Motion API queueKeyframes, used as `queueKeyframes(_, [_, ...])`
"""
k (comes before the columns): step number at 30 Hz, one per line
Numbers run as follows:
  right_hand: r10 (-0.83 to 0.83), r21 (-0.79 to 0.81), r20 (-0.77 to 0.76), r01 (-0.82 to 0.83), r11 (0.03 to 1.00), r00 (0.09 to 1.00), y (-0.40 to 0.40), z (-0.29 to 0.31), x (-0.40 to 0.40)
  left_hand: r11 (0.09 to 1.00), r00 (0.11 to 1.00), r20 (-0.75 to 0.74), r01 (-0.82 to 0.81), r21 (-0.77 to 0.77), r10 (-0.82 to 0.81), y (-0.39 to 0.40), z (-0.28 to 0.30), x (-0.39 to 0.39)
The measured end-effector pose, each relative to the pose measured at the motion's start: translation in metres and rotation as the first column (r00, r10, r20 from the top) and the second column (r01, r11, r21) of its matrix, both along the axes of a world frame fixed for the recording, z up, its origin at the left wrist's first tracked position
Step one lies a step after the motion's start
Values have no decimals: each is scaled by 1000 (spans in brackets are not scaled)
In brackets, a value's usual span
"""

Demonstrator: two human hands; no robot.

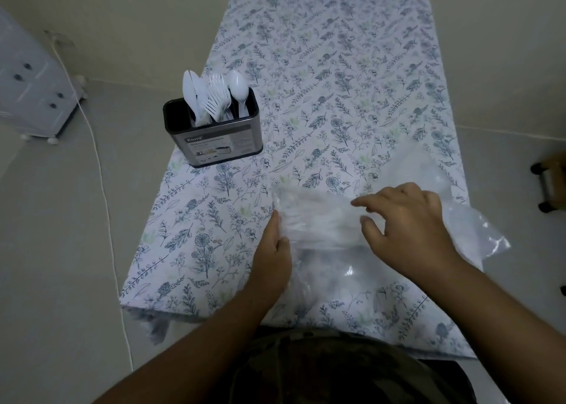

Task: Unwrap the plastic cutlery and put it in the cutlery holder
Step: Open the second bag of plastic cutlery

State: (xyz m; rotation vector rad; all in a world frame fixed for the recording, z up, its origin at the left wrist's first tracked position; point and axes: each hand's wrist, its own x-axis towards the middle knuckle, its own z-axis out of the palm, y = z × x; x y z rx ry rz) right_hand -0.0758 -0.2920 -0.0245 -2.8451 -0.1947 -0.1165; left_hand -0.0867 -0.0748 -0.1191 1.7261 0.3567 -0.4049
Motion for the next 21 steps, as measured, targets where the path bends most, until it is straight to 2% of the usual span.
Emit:
queueKeyframes(5, [-20,-102,-4,19,995,1000,8,-28,-6,1000,1000,19,-18,-3,18,0,5,-1])
queueKeyframes(9, [-35,-71,-52,31,997,998,8,-47,-5,1000,999,27,-23,-4,23,-1,10,1])
queueKeyframes(11, [-37,-61,-61,33,998,997,7,-51,-5,1000,1000,-17,-13,-19,13,-2,14,7])
queueKeyframes(16, [-14,-2,76,14,1000,997,10,-22,11,998,997,-70,-18,-58,14,-10,22,11])
queueKeyframes(21, [151,-54,209,-143,988,966,26,5,18,989,993,-104,-76,-123,64,-11,22,10])
